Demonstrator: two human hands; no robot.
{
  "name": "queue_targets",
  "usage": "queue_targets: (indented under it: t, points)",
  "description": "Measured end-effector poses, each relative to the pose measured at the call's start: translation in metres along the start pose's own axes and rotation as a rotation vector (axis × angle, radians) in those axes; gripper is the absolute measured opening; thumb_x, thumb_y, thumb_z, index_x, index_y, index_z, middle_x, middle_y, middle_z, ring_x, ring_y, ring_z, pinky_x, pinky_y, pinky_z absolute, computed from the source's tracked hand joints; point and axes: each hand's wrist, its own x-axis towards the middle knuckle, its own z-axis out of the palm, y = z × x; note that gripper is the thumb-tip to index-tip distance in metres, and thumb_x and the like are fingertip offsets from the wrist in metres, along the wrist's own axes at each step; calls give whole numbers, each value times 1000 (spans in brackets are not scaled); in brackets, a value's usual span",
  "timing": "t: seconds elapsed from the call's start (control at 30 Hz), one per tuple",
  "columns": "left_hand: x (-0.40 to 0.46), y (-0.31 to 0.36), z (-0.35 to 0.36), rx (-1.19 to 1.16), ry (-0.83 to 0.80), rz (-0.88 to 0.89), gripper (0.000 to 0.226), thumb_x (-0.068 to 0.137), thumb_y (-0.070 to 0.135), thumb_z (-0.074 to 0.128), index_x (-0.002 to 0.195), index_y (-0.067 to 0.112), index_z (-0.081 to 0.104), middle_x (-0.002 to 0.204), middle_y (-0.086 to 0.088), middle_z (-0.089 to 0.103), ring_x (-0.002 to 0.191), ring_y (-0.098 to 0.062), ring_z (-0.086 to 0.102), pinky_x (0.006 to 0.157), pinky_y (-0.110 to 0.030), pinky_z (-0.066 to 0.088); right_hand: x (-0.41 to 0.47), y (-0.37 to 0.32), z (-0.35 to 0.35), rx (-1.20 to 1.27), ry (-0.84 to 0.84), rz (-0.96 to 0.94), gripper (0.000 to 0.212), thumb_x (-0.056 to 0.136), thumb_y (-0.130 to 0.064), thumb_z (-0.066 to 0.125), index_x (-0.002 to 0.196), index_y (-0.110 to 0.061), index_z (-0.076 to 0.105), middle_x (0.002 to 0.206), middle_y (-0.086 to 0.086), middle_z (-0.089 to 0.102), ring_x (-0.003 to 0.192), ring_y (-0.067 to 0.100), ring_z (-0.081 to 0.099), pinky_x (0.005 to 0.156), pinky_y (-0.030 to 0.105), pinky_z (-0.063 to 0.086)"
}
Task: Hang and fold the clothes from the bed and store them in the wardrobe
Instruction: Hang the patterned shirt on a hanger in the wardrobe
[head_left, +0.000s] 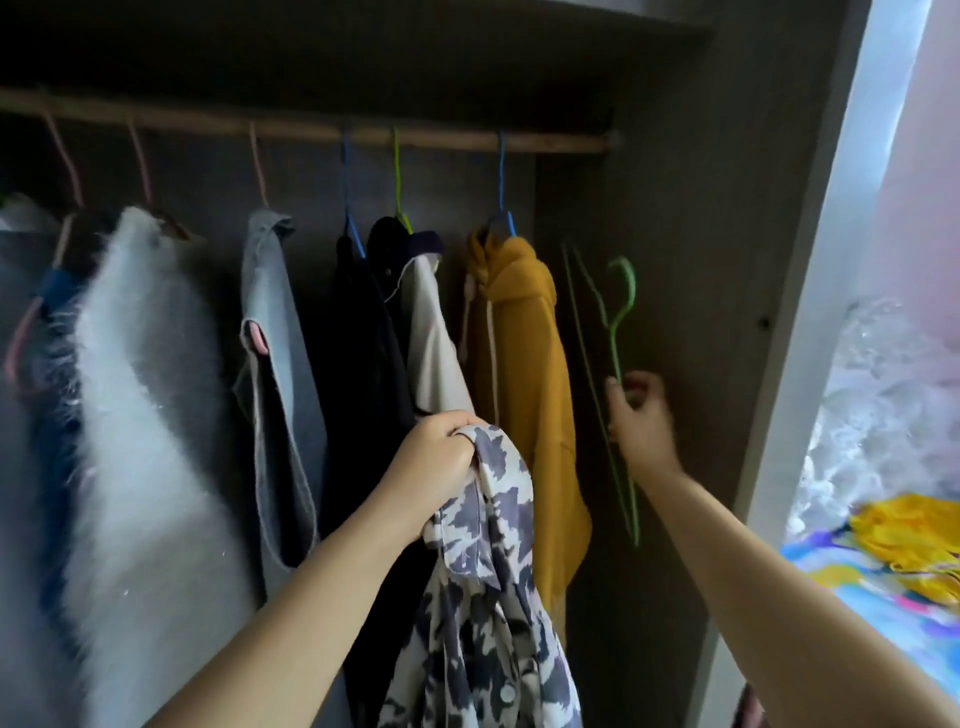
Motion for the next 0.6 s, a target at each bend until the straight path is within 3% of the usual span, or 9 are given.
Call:
queue_targets:
  t: [0.1, 0.2, 0.3, 0.4, 0.53, 0.6]
  points:
    - [-16, -23, 12, -10, -30, -130, 49, 90, 3, 39, 65, 30, 71, 73, 8, 71, 79, -13, 67, 74, -24, 53, -41, 13, -17, 57, -44, 165, 39, 91, -61, 49, 109, -28, 62, 85, -11, 58, 73, 9, 55, 63, 26, 42]
    - [-44, -50, 20, -70, -81, -286, 40, 89, 2, 39, 75, 16, 73, 71, -5, 71, 66, -18, 67, 60, -21, 50, -100, 23, -42, 85, 57, 199, 47, 95, -58, 44, 82, -21, 70, 52, -11, 40, 48, 6, 38, 49, 22, 32]
    - [-69, -68, 22, -109, -99, -388, 36, 88, 5, 39, 81, 12, 73, 62, -6, 65, 45, -14, 58, 46, -17, 43, -152, 15, -71, 436, 155, 205, 46, 102, -35, 41, 66, -16, 63, 40, -12, 23, 33, 4, 20, 36, 14, 16]
    - [-88, -79, 21, -113, -63, -445, 38, 87, 2, 36, 66, 13, 66, 50, -4, 55, 33, -12, 48, 40, -12, 33, -192, -8, -105, 750, 182, 264, 47, 92, -15, 37, 52, -18, 60, 40, -10, 19, 33, 5, 14, 36, 12, 10]
    - [-113, -81, 26, -60, -58, -529, 36, 87, 3, 35, 77, 12, 68, 57, -3, 54, 42, -16, 44, 47, -19, 32, -238, -31, -128, 908, 170, 330, 61, 100, -39, 39, 42, -21, 35, 43, -7, 13, 42, 13, 5, 38, 20, 6]
    - [-124, -74, 36, -35, -103, -543, 34, 87, 2, 38, 81, 12, 69, 54, -1, 53, 38, -14, 44, 42, -15, 32, -258, -40, -124, 955, 178, 313, 60, 100, -42, 39, 46, -21, 27, 43, -7, 16, 43, 12, 5, 39, 22, 7]
